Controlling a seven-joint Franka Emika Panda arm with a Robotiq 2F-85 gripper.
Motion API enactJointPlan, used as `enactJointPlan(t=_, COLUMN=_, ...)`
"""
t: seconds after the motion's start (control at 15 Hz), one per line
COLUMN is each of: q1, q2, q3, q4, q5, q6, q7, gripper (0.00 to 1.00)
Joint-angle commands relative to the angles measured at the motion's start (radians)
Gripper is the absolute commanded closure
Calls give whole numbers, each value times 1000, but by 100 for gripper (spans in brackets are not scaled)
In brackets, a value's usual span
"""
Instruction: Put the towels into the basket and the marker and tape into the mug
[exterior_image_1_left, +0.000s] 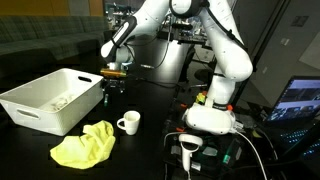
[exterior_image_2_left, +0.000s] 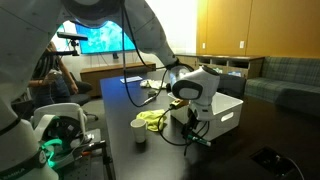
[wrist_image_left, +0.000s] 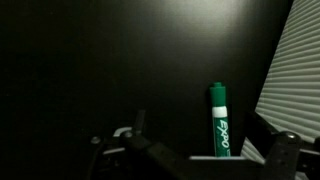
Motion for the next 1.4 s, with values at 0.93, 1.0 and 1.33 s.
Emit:
enactJointPlan(t=0.93, q1=9, q2=194, q3=-6, q4=304, q5=-70, q6=-250, q7=72, gripper=0)
enactJointPlan(t=1.0, q1=6, q2=207, q3=-8, q4=316, q5=-70, q6=-258, q7=79, gripper=0)
enactJointPlan(t=1.33, q1=-8, q2=247, q3=-13, q4=357, q5=-67, q6=-276, q7=113, gripper=0)
